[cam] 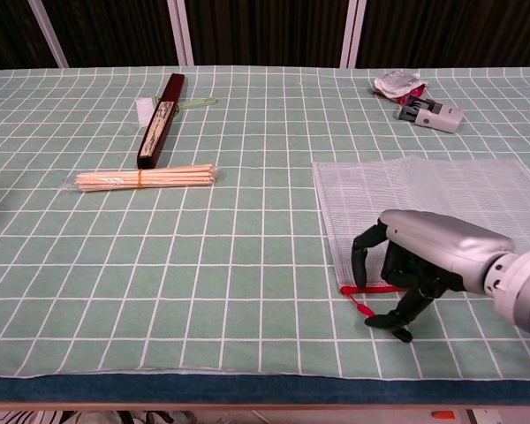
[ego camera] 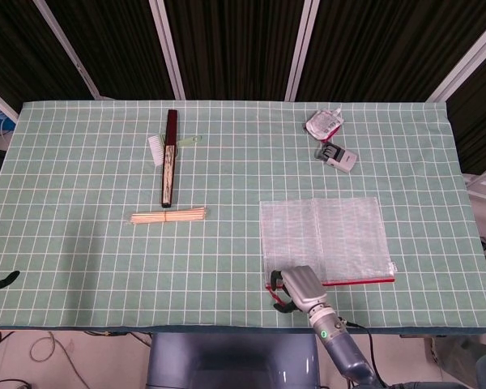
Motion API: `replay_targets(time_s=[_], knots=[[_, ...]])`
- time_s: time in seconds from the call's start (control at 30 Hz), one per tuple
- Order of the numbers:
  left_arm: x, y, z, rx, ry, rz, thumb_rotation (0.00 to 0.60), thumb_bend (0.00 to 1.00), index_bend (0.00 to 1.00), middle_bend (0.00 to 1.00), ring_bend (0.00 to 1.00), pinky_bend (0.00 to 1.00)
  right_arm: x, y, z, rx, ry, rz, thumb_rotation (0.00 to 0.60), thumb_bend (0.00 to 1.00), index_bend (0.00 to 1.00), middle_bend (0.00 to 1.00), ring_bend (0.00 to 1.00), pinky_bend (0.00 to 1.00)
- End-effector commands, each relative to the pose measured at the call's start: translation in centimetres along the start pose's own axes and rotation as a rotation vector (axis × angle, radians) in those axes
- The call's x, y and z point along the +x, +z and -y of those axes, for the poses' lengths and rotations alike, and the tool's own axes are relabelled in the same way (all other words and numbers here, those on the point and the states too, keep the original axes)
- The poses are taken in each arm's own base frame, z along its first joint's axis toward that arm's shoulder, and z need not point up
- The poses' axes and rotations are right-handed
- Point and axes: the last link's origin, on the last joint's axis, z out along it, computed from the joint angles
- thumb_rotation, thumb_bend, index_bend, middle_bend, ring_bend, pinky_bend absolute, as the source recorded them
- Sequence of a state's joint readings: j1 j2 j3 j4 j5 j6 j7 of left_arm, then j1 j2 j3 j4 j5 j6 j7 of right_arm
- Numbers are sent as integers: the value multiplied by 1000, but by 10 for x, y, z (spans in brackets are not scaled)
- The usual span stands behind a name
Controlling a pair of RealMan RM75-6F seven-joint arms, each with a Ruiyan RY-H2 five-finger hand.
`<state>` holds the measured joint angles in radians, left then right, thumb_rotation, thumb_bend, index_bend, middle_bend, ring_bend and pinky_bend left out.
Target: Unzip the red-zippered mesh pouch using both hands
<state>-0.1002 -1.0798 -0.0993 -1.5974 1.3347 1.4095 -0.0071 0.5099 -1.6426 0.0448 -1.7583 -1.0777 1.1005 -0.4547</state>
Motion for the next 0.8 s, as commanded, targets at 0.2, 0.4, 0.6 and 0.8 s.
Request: replay_targets(time_s=[0.2, 0.4, 0.6, 0.8], knots=[[0, 0, 0, 0, -5, 0, 600, 13, 0, 0, 0, 0, -5, -1, 5, -6, 22, -10, 600, 275, 555, 1000, 1000, 930], [0, 0, 0, 0, -9, 1, 600, 13, 0, 0, 0, 0, -8, 0, 2, -25, 13, -8, 600, 282, 555, 1000, 1000, 930], [0, 0, 0, 0, -15, 5, 600, 13, 0, 0, 0, 0, -8, -2, -2, -34, -13, -20, 600, 287, 555, 1000, 1000, 930], [1, 0, 0, -4, -21, 5, 600, 13, 0, 0, 0, 0, -7, -4, -3, -36, -44, -36, 600, 307, 555, 1000, 1000, 929]])
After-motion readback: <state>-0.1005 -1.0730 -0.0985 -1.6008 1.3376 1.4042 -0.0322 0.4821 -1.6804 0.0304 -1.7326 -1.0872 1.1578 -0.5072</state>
